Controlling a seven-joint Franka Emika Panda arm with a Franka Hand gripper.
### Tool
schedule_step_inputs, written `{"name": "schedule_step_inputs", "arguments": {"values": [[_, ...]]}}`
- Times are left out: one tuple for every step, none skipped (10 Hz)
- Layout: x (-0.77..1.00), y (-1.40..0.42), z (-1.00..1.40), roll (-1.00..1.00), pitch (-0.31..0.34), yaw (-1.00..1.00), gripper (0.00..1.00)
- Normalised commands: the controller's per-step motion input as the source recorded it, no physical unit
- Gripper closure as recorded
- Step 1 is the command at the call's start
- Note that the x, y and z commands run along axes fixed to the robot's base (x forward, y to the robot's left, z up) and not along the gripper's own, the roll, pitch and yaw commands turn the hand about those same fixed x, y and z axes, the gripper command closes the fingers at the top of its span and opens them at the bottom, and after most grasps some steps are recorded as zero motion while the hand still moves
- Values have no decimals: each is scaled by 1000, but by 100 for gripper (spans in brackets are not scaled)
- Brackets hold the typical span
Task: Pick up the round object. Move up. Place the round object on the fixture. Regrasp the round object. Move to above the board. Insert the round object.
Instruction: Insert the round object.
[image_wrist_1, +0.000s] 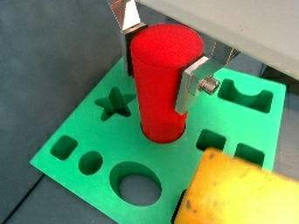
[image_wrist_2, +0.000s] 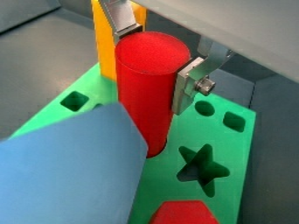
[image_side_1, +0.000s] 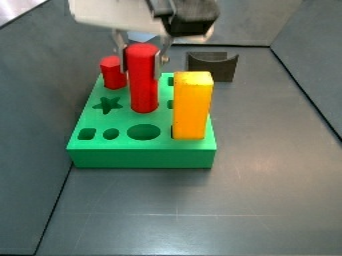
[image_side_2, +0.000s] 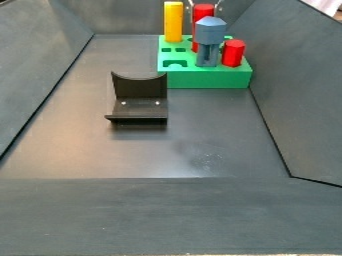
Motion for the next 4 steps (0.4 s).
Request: {"name": "schedule_step_inputs", "arguments": {"values": [[-43,-63,-409,80,-71,0,100],[-117,0,-163,-23,-194,9,100],[0,0,0,-7,-41,0,100],[0,0,0,0,0,0,100]]}}
